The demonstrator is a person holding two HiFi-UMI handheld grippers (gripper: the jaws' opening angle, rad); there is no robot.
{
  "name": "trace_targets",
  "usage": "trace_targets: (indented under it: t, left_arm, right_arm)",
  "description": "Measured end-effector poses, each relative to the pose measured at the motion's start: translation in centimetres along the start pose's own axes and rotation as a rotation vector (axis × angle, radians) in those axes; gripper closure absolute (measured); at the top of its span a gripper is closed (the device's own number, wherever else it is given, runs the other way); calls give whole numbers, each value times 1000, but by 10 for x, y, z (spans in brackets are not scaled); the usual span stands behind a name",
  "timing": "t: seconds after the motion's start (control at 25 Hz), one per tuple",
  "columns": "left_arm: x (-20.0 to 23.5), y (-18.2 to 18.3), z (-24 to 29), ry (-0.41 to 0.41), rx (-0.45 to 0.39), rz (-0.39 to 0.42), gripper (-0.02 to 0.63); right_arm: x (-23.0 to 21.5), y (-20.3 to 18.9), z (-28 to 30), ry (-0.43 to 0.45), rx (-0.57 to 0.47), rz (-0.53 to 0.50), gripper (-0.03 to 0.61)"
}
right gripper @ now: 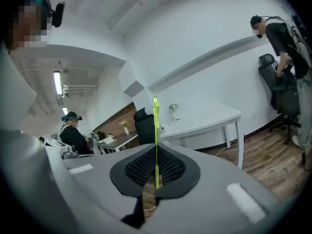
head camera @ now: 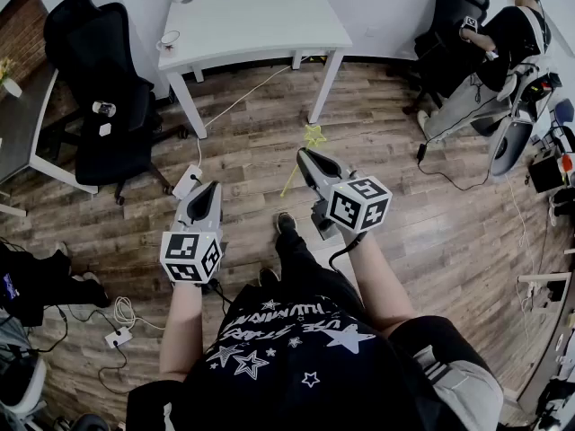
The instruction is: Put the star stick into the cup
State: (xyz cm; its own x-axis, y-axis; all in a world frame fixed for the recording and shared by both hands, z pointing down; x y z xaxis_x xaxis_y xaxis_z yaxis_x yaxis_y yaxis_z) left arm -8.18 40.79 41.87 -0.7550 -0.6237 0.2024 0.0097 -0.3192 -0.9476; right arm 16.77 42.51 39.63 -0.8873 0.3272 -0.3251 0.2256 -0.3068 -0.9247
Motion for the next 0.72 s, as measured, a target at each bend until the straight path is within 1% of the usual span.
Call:
trace_targets:
  t: [0.32,0.48,0.72]
  left_arm:
    - [-9,-2,-6,-1,9,-7,611]
    - [-9,-2,-2,-2,18,-11,611]
    - [-7,-14,11,-4,46,-22,611]
  right_arm:
    - [1,-2,-10,2,1,8,558]
    - [-1,-2,-7,10,8,14,558]
    - [-13,-10,-1,3,5,29,558]
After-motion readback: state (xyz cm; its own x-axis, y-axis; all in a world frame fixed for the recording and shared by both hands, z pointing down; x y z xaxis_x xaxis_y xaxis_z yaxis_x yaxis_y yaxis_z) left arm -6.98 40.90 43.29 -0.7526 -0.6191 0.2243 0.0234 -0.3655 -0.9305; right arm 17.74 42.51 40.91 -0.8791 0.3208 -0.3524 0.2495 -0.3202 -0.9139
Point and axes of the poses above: the fingertips, and each gripper's own axes: z forward along the fingers, x to its left, y out of its top, the point moved 6 cm from there along -z, backward along the fingers, and after that the axes turned 4 degrees about -z, right-handed, at the moved point
